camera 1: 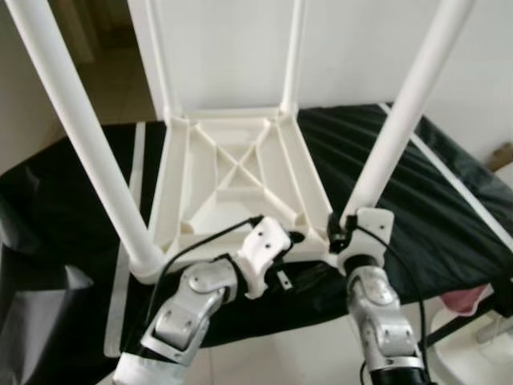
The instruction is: Building children table
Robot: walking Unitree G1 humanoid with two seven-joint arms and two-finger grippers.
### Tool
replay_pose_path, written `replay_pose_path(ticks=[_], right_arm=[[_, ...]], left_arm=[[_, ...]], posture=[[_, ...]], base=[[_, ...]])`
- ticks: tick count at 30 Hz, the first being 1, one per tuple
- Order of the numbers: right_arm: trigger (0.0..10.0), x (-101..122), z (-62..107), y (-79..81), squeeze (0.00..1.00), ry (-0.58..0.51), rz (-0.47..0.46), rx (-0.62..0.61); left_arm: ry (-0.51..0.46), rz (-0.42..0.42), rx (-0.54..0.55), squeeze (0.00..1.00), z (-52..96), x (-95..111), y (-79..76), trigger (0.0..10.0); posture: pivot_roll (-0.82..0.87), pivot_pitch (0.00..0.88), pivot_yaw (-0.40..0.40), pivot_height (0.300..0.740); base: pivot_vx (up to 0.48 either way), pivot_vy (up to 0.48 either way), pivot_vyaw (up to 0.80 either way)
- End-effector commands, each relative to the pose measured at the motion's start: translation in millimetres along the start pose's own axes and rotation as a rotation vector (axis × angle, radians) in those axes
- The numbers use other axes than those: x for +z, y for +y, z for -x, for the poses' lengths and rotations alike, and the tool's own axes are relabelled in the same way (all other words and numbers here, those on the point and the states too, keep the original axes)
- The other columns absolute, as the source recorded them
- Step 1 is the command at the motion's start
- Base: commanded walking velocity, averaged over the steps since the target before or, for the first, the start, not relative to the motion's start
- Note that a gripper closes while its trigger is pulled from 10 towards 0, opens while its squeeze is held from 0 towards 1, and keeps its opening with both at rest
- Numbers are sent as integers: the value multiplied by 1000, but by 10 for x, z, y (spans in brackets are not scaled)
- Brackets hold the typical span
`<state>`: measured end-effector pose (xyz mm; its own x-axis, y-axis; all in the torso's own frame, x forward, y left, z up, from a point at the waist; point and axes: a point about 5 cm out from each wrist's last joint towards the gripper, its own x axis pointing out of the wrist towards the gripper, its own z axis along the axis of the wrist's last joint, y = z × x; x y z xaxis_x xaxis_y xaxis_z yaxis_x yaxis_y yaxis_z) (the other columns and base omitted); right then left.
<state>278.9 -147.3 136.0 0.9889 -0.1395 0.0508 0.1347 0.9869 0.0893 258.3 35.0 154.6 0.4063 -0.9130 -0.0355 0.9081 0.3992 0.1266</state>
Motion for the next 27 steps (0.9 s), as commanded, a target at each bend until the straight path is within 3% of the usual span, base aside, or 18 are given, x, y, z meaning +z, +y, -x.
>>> replay_pose_path(ticks=[1,3,9,10,11,15,17,21,23,25,27], right_arm=[[10000,-8,28,-4,1000,3,-15,-8],[10000,50,131,-103,1000,-67,25,-26],[10000,69,238,-236,1000,-95,50,-64],[10000,57,267,-241,427,-83,43,-50],[10000,53,318,-231,0,-84,38,-22],[10000,64,373,-201,0,-99,34,15],[10000,44,467,-178,0,-104,47,54],[10000,-73,637,-232,0,-78,78,77],[10000,-108,664,-255,0,-61,86,75],[10000,-178,762,-317,0,-22,103,99],[10000,-178,762,-317,0,-22,103,99]], left_arm=[[7,11,20,0,21,-9,9,10000],[-3,15,66,0,51,-5,58,10000],[-13,-7,78,0,102,3,64,10000],[-17,-13,85,0,125,0,67,10000],[-19,-16,107,0,168,-15,80,10000],[-15,-1,131,0,216,-42,93,10000],[-41,7,162,0,309,-49,87,10000],[-79,114,249,0,494,-184,64,10000],[-86,109,243,0,537,-207,36,10000],[-45,81,220,0,677,-299,11,10000],[-45,81,220,0,677,-299,11,10000]], posture=[[-27,0,-5,740],[-28,0,-5,740],[-31,0,-5,740],[-33,0,-4,740],[-33,0,-4,740],[-33,0,-3,740],[-36,0,0,740],[-33,0,-3,740],[-31,0,-2,740],[-29,0,-2,740],[-29,0,-2,740]], base=[[0,0,0],[0,0,0],[0,0,0],[0,0,0],[0,0,0],[0,0,0],[0,0,0],[0,0,0],[0,0,0],[0,0,0],[0,0,0]])
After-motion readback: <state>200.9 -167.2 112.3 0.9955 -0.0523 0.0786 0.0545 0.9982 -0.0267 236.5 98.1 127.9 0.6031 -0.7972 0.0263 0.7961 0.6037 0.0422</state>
